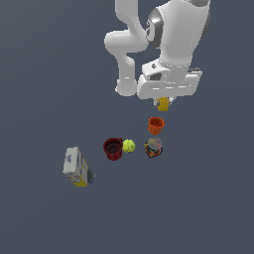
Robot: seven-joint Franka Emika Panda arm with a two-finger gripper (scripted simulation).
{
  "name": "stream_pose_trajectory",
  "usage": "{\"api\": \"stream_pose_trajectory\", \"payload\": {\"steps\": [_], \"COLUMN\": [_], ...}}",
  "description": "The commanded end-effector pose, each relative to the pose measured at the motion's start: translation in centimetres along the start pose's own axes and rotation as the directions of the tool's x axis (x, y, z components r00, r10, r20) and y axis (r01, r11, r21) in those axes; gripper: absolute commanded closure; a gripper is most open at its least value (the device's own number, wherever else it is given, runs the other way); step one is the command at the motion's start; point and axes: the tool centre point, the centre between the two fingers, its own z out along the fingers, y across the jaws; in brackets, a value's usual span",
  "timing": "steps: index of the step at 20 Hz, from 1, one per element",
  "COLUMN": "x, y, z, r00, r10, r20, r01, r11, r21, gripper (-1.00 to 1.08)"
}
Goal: Pick up a designated object from a clutter of objects.
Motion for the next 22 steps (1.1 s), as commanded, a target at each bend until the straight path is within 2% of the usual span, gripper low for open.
{"api": "stream_pose_trajectory", "payload": {"steps": [1, 12, 22], "x": [-1.4, -6.0, -7.5], "y": [0.5, 2.3, 2.9], "z": [-1.7, -8.0, -10.1], "r00": [1.000, 1.000, 1.000], "r10": [0.000, 0.000, 0.000], "r20": [0.000, 0.000, 0.000], "r01": [0.000, 0.000, 0.000], "r11": [1.000, 1.000, 1.000], "r21": [0.001, 0.001, 0.001], "gripper": [1.08, 1.08, 1.08]}}
